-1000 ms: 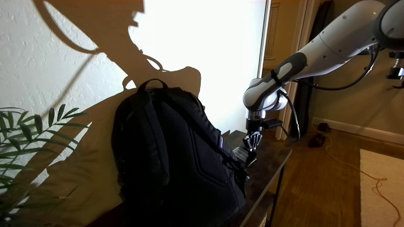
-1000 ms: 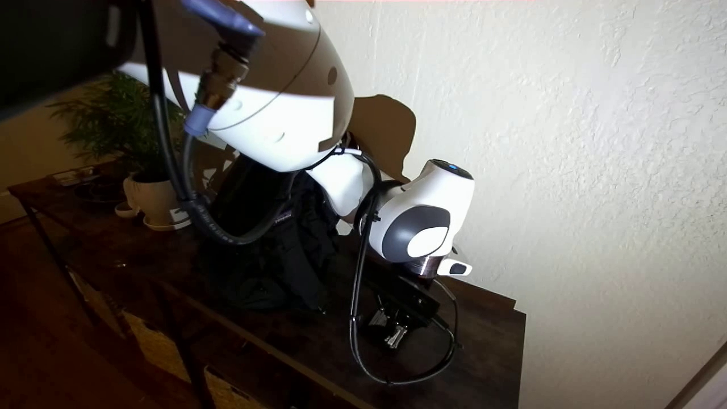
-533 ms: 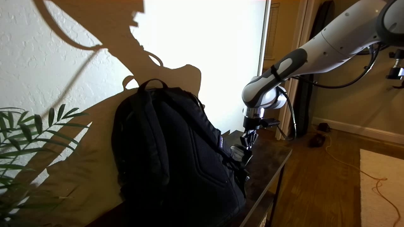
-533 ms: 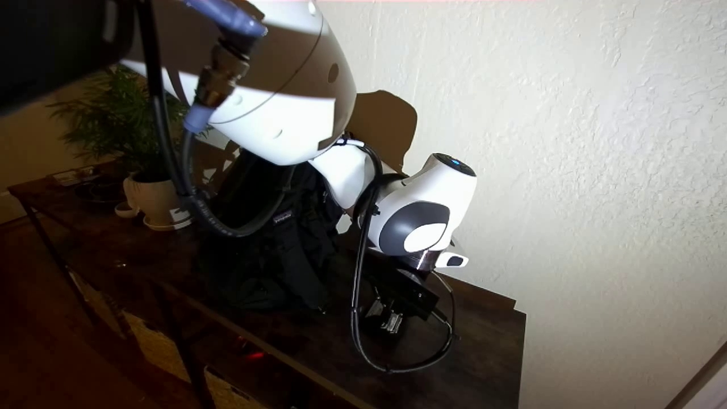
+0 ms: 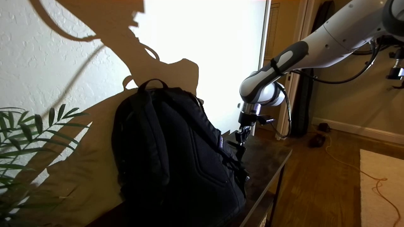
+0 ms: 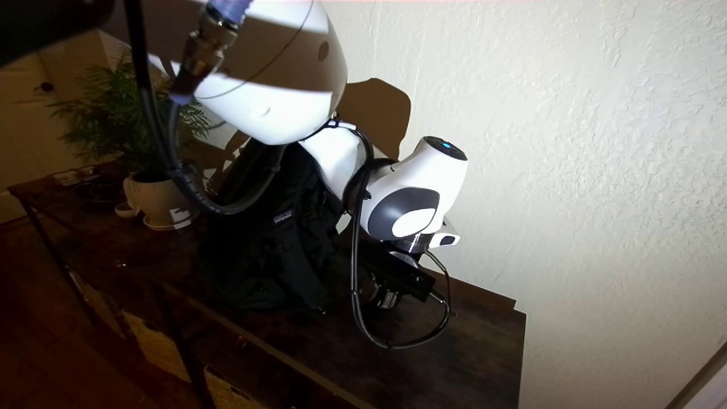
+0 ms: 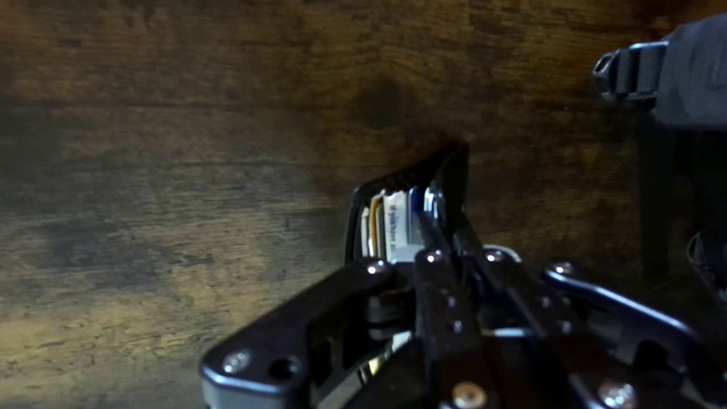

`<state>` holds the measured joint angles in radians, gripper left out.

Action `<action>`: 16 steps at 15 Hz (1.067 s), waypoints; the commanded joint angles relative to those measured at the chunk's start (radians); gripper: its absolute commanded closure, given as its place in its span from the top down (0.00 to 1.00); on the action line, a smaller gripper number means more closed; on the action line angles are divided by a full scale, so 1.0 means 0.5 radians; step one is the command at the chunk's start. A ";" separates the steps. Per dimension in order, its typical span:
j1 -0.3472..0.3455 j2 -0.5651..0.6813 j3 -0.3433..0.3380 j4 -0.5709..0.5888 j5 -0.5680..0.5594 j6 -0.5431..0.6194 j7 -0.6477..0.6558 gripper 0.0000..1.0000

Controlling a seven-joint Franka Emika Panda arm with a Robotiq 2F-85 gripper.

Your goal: Put the wallet inside the backpack

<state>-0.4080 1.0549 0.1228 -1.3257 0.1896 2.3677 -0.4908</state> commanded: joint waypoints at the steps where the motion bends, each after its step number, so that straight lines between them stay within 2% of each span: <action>1: 0.005 -0.184 0.040 -0.294 -0.019 0.170 -0.134 0.02; 7: 0.097 -0.304 0.083 -0.596 -0.125 0.293 -0.342 0.02; 16: 0.161 -0.539 0.093 -0.989 -0.203 0.518 -0.457 0.02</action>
<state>-0.3263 0.8770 0.1669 -1.6813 0.1072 2.5576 -0.6915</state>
